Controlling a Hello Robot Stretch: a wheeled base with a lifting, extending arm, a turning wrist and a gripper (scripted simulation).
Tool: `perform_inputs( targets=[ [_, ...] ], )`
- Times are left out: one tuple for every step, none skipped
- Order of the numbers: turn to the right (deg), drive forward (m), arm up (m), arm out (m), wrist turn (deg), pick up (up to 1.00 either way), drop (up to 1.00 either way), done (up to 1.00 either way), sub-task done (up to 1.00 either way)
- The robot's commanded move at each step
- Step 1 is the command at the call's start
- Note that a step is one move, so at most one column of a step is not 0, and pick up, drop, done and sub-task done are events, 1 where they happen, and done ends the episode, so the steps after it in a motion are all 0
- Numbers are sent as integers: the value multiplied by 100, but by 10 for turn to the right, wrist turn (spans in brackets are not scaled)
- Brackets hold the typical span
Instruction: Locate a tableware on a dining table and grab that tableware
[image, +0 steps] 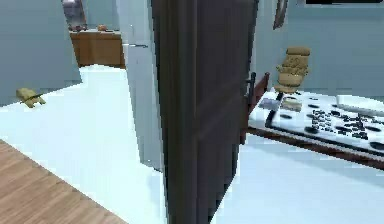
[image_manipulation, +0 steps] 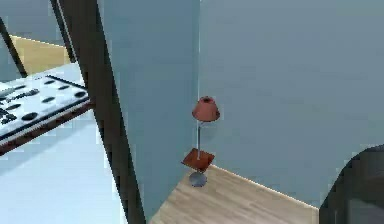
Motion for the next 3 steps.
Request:
perform_inputs(
  targets=[
    [-450, 0, 0, 0, 0, 0, 0, 0, 0],
    [-120, 0, 0, 0, 0, 0, 0, 0, 0],
    [0, 100, 0, 0, 0, 0, 0, 0, 0]
  ],
)
